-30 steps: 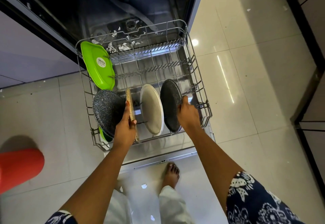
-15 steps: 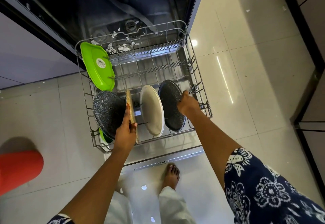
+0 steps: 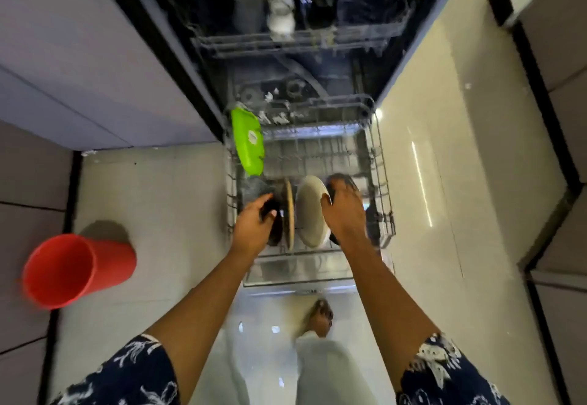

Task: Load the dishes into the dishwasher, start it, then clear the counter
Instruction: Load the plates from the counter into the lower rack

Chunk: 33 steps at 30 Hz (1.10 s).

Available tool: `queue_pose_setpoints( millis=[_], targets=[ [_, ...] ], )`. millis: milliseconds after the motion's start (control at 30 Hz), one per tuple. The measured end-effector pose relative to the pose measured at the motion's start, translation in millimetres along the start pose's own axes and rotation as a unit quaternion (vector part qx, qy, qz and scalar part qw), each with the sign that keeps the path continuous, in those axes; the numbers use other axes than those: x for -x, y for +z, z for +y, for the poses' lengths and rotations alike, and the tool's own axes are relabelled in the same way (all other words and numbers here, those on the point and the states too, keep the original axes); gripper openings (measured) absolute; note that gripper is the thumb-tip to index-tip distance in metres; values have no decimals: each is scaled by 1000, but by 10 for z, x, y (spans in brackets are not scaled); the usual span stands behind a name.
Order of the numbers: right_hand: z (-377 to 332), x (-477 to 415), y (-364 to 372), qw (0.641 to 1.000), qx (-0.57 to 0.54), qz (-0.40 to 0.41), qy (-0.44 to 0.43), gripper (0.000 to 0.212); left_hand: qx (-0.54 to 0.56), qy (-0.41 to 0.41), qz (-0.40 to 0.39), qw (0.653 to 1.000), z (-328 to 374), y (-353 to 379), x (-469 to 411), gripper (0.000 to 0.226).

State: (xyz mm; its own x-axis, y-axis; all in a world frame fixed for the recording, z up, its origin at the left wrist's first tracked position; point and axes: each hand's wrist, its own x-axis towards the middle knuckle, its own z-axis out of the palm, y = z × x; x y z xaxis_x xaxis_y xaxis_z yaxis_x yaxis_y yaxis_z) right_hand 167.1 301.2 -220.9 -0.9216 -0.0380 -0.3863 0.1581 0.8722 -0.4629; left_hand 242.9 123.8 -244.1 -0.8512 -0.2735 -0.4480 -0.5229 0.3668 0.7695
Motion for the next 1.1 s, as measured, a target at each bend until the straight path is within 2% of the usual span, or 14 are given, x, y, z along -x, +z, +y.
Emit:
queue_pose_setpoints(
  millis=[167,267,400,533,633,833,1000,1100],
  targets=[
    [-1276,660,-222,994,-18,-5,-111,26,105,25,94,990,374,-1454,398,28],
    [-2353,819,-99,981,-32,-23,-188,28,150,28,174,973,417,-2668,554,27],
    [-4001,854,306,962,-41,-53,-263,38,147,41,264,952,147,-4370,502,22],
    [-5625,845,772,932,-79,-58,-349,14,89,43,362,927,-45,-6095,440,19],
    [-6719,764,1077,909,-89,-63,-402,15,77,21,444,892,-275,-7160,352,19],
    [-8213,526,1485,875,-29,-90,-474,22,64,-65,504,859,-717,-8129,103,27],
    [-9428,225,1961,847,-12,-109,-521,26,127,-99,517,841,-1007,-8894,-443,36],
    [-10230,-58,2261,832,-15,-127,-540,26,163,-123,550,810,-1074,-9402,-860,46]
  ],
)
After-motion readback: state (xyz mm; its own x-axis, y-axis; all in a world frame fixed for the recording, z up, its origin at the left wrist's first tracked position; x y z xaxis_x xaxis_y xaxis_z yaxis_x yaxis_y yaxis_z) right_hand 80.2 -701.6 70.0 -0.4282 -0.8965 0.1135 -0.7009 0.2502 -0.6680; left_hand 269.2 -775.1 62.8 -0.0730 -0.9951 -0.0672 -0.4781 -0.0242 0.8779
